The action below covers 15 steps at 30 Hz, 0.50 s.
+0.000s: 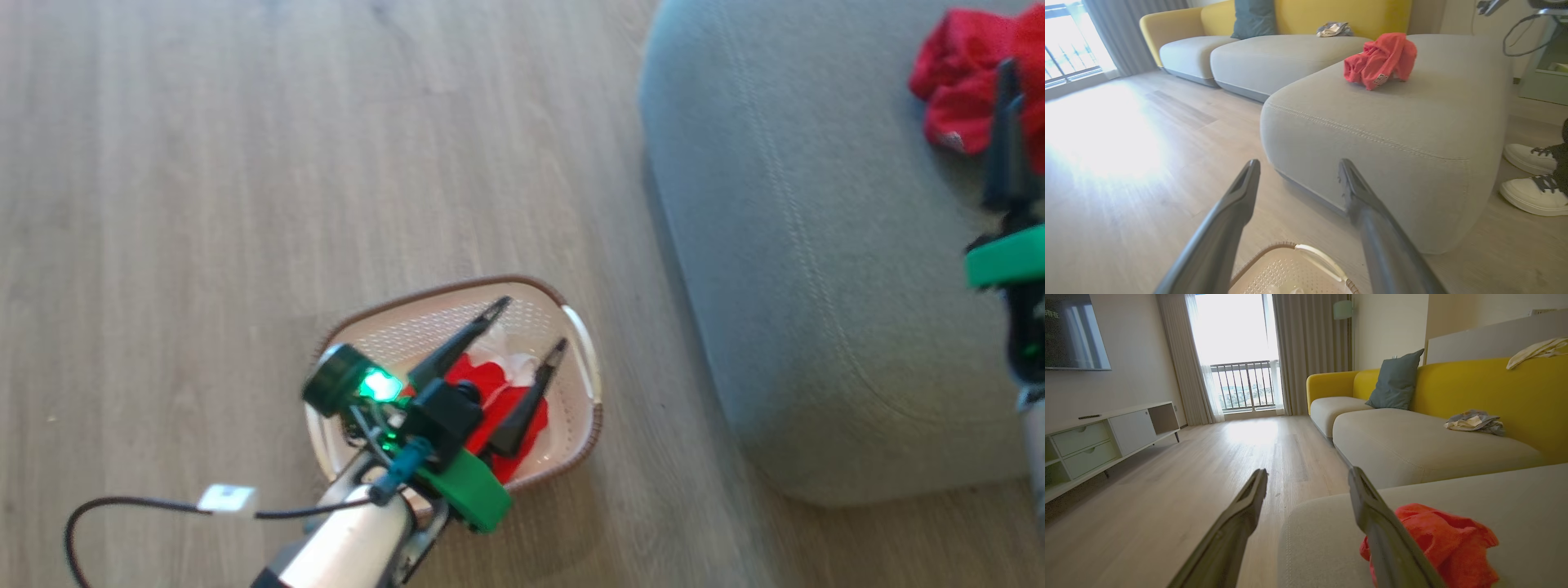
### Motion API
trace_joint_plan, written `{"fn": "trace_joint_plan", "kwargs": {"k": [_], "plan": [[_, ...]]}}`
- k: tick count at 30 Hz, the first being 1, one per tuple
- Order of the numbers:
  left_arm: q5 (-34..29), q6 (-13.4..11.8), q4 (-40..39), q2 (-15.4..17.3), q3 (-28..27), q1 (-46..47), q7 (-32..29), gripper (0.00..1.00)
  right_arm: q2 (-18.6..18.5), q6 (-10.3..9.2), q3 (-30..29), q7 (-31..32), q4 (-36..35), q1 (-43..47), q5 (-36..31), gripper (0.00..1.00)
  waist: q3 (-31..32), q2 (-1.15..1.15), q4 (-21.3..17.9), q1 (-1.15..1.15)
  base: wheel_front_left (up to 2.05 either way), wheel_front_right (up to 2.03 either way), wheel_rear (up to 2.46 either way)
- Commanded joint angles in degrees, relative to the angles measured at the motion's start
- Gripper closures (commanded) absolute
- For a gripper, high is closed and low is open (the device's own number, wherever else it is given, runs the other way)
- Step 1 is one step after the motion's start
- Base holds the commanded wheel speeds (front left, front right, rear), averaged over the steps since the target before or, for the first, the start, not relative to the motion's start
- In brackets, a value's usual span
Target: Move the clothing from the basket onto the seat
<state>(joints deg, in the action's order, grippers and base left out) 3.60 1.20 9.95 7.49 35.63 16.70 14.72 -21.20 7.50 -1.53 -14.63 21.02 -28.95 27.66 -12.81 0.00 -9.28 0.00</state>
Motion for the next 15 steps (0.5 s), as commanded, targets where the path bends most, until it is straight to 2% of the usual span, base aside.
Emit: {"fn": "trace_joint_plan", "kwargs": {"k": [1,9,15], "plan": [[0.43,-1.46,-2.41,-0.90,-5.29,-0.38,0.28,0.00,0.41,-0.01,2.15,-0.37,-6.90,3.49,0.38,0.00,2.36,0.00,3.49,0.00,0.00,0.00,0.00],[0.92,-4.29,-3.20,-2.77,-13.40,-3.42,0.28,0.00,3.11,-0.01,5.19,-0.37,-14.65,10.86,-2.58,0.00,4.93,0.00,7.74,0.00,0.00,0.00,0.00],[0.37,-7.85,-3.88,-3.85,-19.20,-6.09,0.28,0.00,6.61,-0.01,6.87,-0.37,-18.02,15.89,-5.31,0.00,7.42,0.00,10.20,0.00,0.00,0.00,0.00]]}}
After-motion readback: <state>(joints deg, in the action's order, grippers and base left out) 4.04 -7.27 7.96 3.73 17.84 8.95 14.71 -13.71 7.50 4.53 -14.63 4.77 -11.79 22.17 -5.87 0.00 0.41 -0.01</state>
